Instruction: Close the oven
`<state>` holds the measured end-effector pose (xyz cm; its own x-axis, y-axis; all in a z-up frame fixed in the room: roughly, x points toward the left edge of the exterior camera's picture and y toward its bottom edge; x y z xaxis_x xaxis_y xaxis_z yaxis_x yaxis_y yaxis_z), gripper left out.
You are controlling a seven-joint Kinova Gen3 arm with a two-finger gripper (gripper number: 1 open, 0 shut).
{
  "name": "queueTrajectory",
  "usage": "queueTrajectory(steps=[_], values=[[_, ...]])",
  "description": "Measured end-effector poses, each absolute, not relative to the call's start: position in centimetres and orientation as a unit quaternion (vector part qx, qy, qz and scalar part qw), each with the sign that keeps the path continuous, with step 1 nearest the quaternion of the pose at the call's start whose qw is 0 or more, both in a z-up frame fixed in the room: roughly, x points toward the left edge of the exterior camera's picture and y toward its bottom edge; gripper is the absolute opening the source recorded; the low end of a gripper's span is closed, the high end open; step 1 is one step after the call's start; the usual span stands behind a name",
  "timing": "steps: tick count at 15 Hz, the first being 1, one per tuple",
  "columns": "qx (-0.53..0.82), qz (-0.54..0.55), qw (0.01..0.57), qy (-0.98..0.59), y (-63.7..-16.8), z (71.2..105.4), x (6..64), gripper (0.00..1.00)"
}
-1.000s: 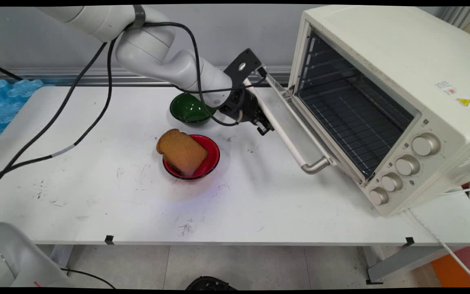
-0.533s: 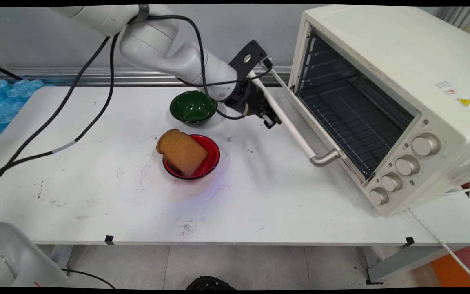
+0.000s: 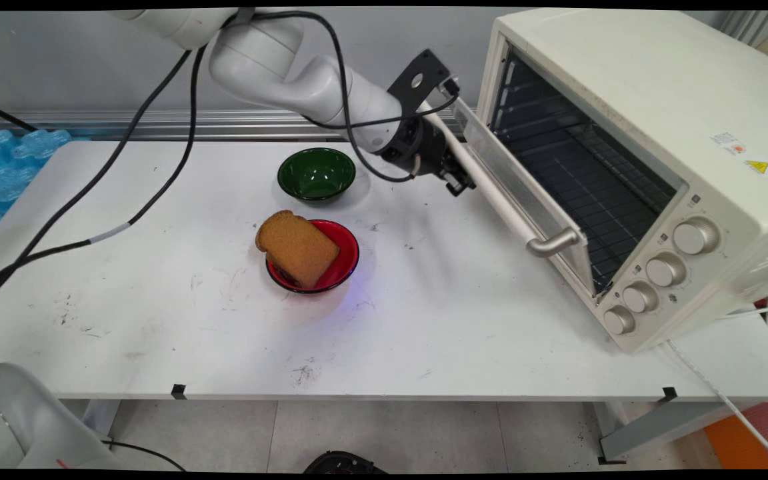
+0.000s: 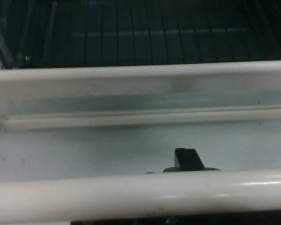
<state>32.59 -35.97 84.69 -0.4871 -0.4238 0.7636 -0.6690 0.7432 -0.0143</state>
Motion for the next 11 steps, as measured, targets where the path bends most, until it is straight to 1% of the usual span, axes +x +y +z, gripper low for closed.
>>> queueTrajectory(steps=[11], values=[[0.317, 0.167, 0.412, -0.838, -37.8, 85.6, 31.2, 0.00]])
